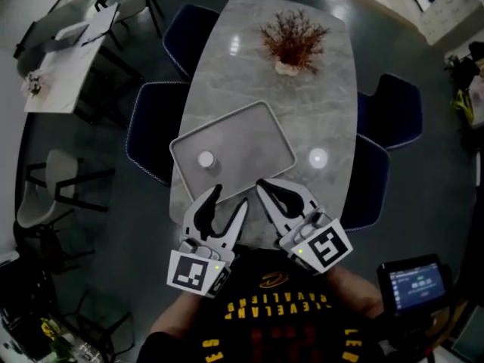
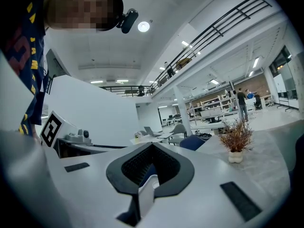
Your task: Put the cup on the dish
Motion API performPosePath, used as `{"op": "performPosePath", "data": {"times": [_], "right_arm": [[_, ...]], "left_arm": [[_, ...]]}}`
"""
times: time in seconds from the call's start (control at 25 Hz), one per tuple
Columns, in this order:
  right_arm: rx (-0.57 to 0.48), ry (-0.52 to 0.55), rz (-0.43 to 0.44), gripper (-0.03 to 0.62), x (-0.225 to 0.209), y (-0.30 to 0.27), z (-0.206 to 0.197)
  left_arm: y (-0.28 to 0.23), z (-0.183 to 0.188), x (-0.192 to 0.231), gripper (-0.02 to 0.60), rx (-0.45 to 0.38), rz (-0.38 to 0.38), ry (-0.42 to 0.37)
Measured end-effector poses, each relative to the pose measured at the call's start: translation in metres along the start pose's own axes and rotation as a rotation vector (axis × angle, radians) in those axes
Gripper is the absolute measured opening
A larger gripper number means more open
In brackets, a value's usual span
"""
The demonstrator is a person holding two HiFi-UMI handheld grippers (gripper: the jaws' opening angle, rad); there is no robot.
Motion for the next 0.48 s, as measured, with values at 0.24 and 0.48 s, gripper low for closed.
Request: {"op": "performPosePath", "data": {"times": [0.24,0.48], "right_arm": [[0.012,0.007,0.009,0.006,0.004,-0.004,-0.002],[0.032,0.016,0.0,0.006,0.004,-0.009,-0.006]], "left_arm": [[0.005,0.0,0.006,0.224,-0.001,0.016,-0.004],[0.007,-0.004,0.022,0.224,0.011,0.043,-0.028]]}}
Point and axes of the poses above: the fingertips, and each gripper's own axes: y backward along the fingers, x to its left, z out of its top, the point moved 3 cm from there along y, backward along the fingers, and after that the axes turned 14 degrees about -x, right-handed, at the moved point
